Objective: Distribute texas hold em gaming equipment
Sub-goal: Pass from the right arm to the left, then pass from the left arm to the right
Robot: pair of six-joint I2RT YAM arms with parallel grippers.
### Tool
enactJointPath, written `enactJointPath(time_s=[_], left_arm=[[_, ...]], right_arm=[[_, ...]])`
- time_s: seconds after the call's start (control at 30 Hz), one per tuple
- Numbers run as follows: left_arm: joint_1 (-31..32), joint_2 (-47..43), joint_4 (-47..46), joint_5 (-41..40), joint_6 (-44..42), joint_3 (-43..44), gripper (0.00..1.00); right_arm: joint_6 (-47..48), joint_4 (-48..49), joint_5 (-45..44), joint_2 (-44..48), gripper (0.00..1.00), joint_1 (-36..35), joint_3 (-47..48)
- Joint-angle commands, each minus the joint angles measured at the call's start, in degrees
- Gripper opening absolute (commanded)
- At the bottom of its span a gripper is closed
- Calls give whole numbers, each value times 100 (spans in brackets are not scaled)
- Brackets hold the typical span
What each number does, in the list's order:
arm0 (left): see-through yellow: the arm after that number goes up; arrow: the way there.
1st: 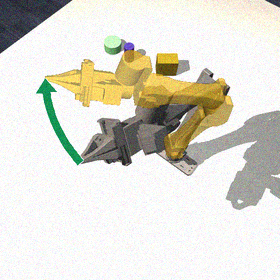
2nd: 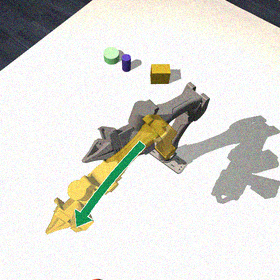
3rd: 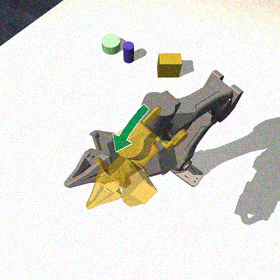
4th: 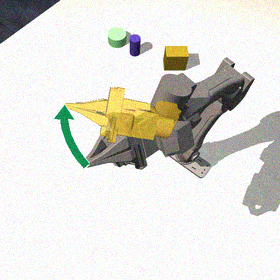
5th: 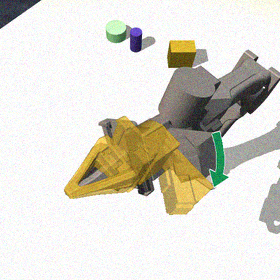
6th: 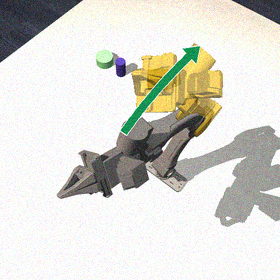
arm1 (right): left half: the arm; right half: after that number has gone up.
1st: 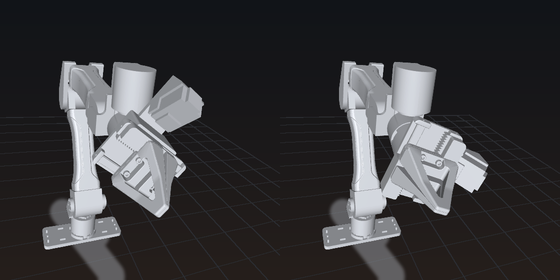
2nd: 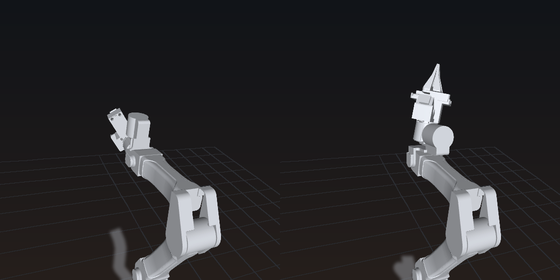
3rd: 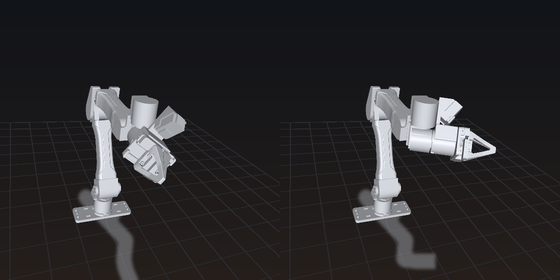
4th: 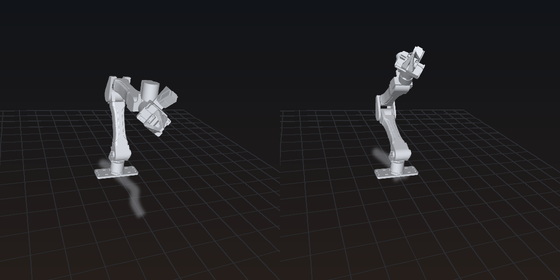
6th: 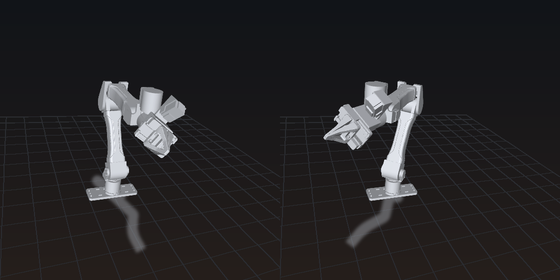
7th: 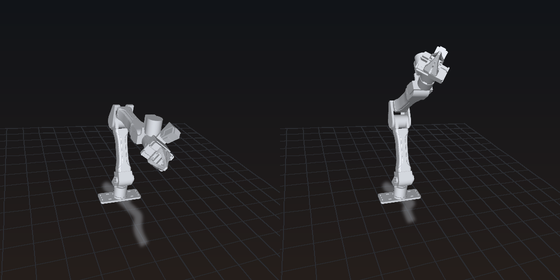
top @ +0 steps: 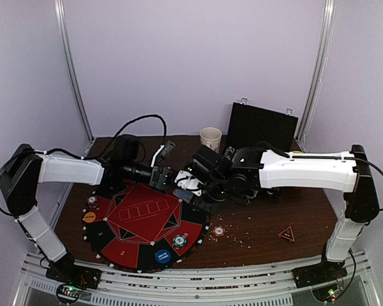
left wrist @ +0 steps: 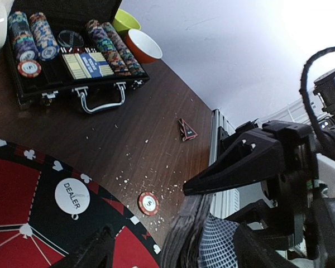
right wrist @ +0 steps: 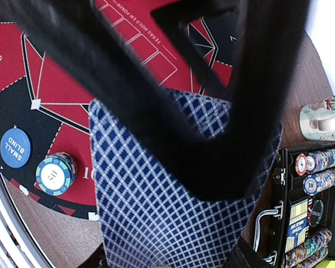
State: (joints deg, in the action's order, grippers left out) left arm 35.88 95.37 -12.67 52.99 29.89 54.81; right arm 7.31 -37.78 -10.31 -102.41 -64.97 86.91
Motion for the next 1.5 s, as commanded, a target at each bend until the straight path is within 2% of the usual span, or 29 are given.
enactJointPath(time_s=[0.0, 0.17, 0.27, 0.37, 0.47, 0.5, 0.57, 0.6, 0.77, 0.9, 0.97, 1.13, 1.27, 1.47], left_arm=[[103, 252, 203, 57, -346, 226, 69], [135, 327, 284, 243, -460, 317, 52], [166, 308, 334, 423, -618, 362, 37], [174, 277, 331, 630, -685, 356, 1], [176, 216, 308, 663, -666, 309, 0], [175, 190, 278, 652, -627, 283, 0], [163, 111, 112, 574, -474, 239, 0], [157, 68, -25, 583, -369, 201, 0], [128, -91, -913, 726, 289, 94, 0], [124, -234, -991, 615, 366, 149, 0], [128, -306, -1005, 550, 381, 158, 0], [132, -462, -1131, 456, 549, 141, 0], [130, -532, -1274, 403, 673, 131, 0], [138, -590, -1329, 307, 745, 129, 0]], right_arm=[[121, 29, -169, -69, 52, -45, 220], [191, 42, -247, -62, 52, -51, 214], [193, 74, -331, -46, 51, -51, 175], [197, 132, -368, -10, 51, -52, 128], [183, 246, -403, 105, 55, -53, 33], [176, 328, -432, 174, 65, -50, -37], [170, 718, -514, 426, 91, -45, -297], [202, 989, -542, 611, 99, -39, -523], [717, 3279, -96, 2010, 100, -5, -2453], [996, 5767, 702, 3056, 100, 201, -4142], [1052, 6539, 921, 3268, 100, 385, -4630], [1398, 6368, 863, 2943, 100, 494, -4423], [1491, 6838, 1019, 2735, 100, 513, -4453], [1503, 6970, 1386, 2336, 100, 550, -4279]])
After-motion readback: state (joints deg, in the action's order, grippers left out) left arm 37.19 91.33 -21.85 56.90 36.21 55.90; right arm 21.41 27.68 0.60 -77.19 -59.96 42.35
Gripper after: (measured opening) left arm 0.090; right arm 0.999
